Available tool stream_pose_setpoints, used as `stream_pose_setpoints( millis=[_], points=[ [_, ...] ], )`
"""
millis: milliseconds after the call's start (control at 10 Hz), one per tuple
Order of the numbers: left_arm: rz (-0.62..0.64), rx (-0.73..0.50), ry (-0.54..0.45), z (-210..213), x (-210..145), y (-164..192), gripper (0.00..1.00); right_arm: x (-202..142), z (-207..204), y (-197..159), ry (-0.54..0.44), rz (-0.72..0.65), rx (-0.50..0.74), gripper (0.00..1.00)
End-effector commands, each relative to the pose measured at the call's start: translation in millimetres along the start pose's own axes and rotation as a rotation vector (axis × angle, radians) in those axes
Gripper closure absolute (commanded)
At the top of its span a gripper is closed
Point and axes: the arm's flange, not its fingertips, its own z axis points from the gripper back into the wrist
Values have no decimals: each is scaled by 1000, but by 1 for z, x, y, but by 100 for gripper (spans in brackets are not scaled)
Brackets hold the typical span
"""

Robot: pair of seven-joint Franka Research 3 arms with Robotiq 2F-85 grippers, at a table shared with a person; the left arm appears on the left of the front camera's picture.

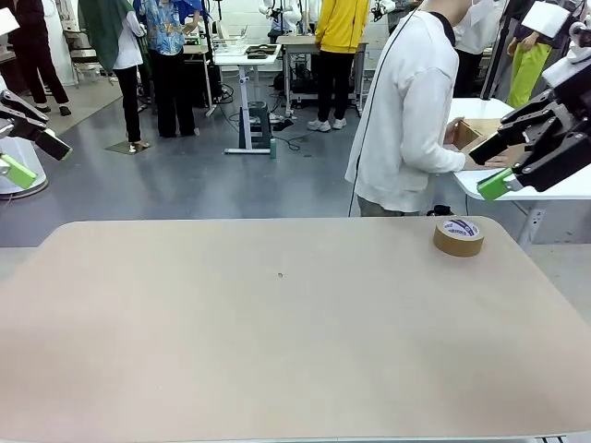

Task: Wrap the clocks to prevent damage.
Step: After the human seals the box with tape, release both hands from the side flaps of the Package Box.

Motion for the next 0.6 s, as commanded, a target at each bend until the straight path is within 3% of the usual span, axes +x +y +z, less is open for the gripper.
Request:
stream_pose_setpoints(
  millis=[0,200,300,400,500],
  points=[
    [-31,-45,-255,9,-37,27,0,-39,11,-34,-262,42,229,0],
    [-16,-67,-422,-3,-76,41,0,-83,11,-66,-420,4,227,0],
    [-15,15,-468,-1,-90,40,0,-97,12,-72,-461,-6,167,0],
    [17,102,-493,0,-103,38,0,-109,9,-74,-450,-62,76,0],
    [38,129,-495,3,-114,36,0,-115,3,-74,-444,-60,72,0]
  ],
)
